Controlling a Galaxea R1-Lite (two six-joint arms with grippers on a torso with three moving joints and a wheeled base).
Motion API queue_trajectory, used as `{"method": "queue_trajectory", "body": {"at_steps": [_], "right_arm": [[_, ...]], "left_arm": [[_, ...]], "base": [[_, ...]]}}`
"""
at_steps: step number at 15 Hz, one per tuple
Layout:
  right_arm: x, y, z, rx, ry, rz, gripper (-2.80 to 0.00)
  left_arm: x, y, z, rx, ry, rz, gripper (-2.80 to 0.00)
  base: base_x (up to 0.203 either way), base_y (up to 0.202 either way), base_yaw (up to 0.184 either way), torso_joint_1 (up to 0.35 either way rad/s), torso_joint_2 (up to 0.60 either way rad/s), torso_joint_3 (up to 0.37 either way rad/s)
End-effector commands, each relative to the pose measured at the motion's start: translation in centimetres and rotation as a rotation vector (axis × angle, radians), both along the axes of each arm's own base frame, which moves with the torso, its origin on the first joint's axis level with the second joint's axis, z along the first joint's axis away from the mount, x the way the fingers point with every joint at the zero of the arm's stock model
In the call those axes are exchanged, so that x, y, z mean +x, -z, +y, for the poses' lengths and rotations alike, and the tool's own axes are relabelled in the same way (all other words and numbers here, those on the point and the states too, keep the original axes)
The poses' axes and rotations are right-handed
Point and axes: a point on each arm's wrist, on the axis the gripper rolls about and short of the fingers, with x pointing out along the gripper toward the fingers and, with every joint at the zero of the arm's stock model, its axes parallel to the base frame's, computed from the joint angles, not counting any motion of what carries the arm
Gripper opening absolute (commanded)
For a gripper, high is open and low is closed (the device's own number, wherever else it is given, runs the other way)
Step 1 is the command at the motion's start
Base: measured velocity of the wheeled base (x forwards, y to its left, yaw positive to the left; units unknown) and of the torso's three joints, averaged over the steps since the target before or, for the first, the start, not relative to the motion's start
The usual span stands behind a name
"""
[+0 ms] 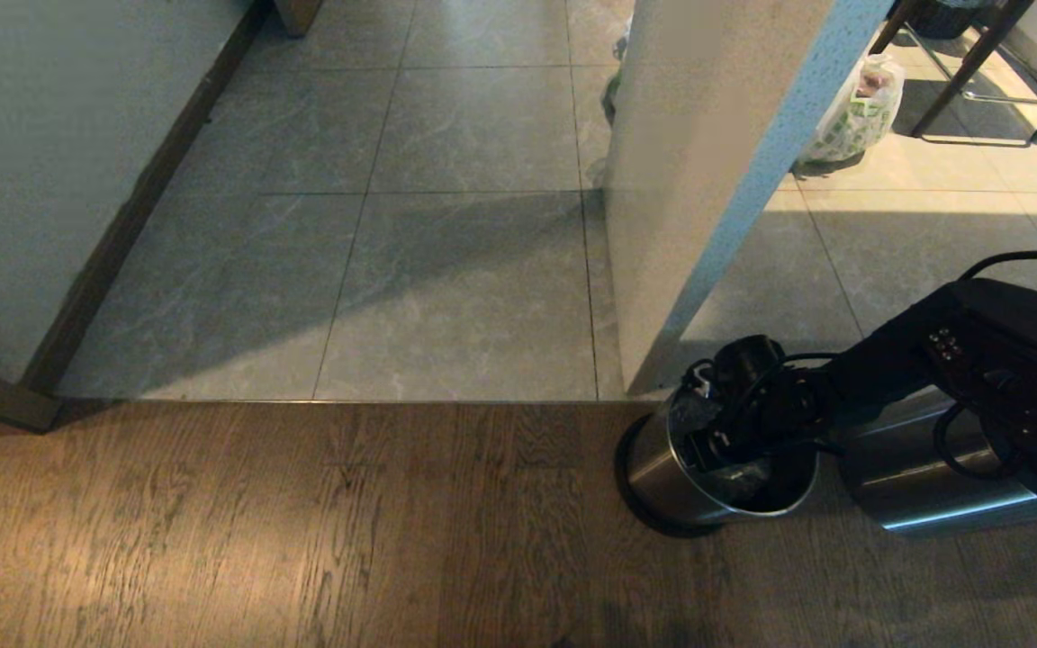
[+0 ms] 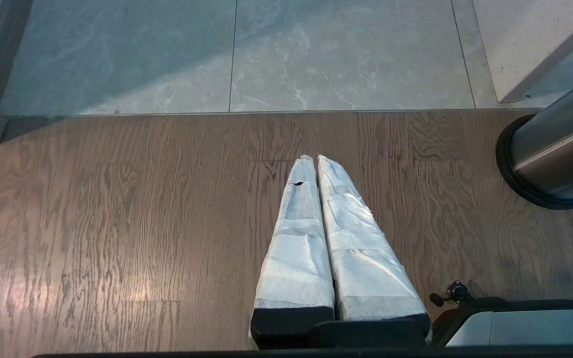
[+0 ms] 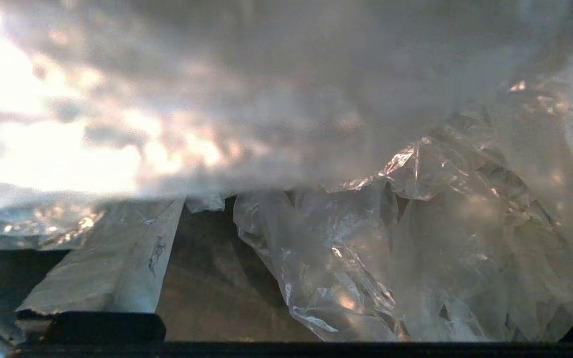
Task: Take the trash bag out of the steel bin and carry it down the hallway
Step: Pick up the trash bag
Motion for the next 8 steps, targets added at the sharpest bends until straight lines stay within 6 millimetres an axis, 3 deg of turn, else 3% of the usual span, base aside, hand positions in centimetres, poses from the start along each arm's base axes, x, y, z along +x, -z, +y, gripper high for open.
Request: {"method": "queue_trajectory", "body": {"at_steps": [1,2,8], "right_arm": [[0.00,0.08,0.02,0.000,-0.003,0.001,0.00],[0.01,0.07,0.09,-0.003,-0.005,-0.001,-2.80],[-0.16,0.35,0.54,-0.063,-0.004,-0.005,-2.80]], "left_arm": [[0.00,0.00,0.00,0.000,-0.001,0.000,-2.80],[0.00,0.00,0.00,0.000,-0.001,0.000,-2.80],[0.00,0.00,0.00,0.000,-0.001,0.000,-2.80]], "base": [[0.000,0.000,0.000,0.000,0.00,0.000],[0.000,0.000,0.000,0.000,0.00,0.000],[0.000,0.000,0.000,0.000,0.00,0.000]]}}
